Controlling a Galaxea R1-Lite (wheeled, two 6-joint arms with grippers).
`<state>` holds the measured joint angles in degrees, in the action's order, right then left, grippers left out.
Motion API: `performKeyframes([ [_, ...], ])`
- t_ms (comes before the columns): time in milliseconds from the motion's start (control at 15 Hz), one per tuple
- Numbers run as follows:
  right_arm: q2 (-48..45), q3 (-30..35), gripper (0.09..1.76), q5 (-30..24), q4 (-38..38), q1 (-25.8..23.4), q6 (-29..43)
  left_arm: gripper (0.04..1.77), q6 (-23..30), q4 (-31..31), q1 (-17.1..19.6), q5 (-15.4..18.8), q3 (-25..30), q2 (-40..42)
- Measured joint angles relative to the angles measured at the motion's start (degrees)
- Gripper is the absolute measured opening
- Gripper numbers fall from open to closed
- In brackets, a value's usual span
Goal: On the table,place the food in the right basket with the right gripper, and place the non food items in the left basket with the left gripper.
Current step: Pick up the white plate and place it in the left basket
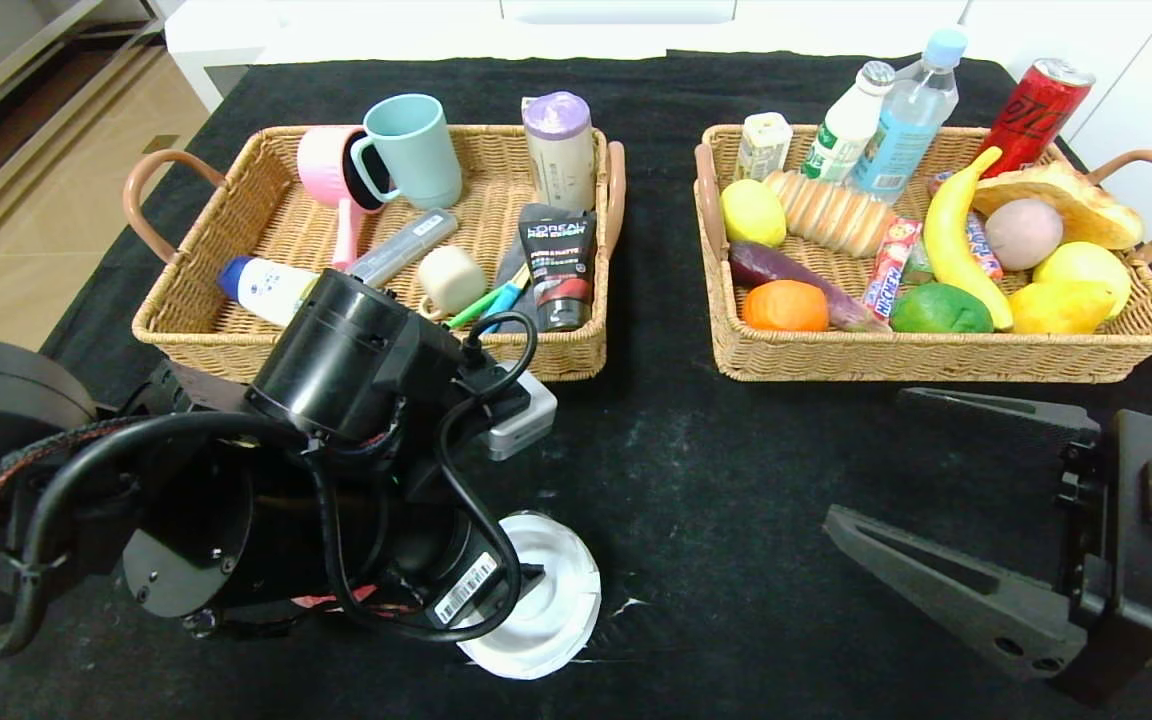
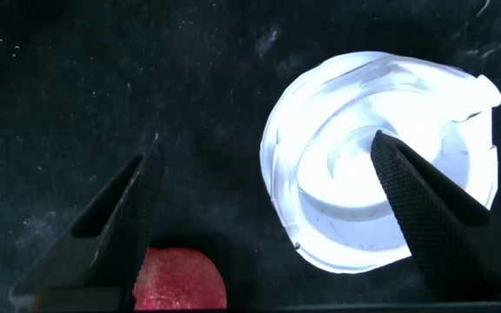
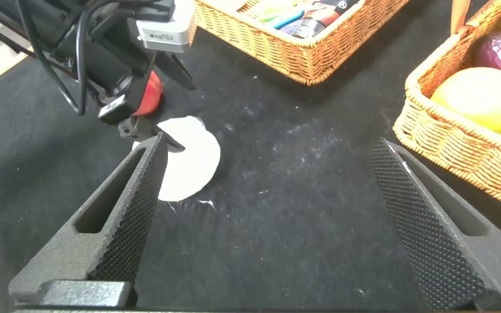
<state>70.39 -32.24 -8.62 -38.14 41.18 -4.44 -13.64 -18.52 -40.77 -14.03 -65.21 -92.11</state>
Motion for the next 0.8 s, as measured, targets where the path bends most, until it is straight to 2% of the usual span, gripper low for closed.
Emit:
performKeyframes([
  [200,-0.02,0.0,1.71,-0.02,-0.02,0.0,-0.02,1.72,0.02,-0.02,-0.02,0.0,0.13,-0.45],
  [267,-0.02,0.0,1.71,0.02,-0.02,0.0,0.0,1.63,-0.05,-0.05,-0.02,0.01,0.2,-0.55],
  [467,-0.07,0.06,1.71,-0.02,-0.05,0.05,0.01,1.15,0.17,-0.61,-0.02,0.06,0.24,-0.61],
  [667,-0.1,0.13,1.71,-0.02,-0.02,0.11,-0.07,0.82,0.04,-0.77,0.04,-0.07,0.2,-0.63],
  [733,-0.1,0.16,1.71,0.0,-0.02,0.11,-0.1,0.64,0.02,-0.79,0.04,-0.05,0.18,-0.63],
  [800,-0.07,0.16,1.71,0.0,-0.02,0.11,-0.1,0.11,-0.07,-0.85,0.04,-0.05,0.22,-0.63],
])
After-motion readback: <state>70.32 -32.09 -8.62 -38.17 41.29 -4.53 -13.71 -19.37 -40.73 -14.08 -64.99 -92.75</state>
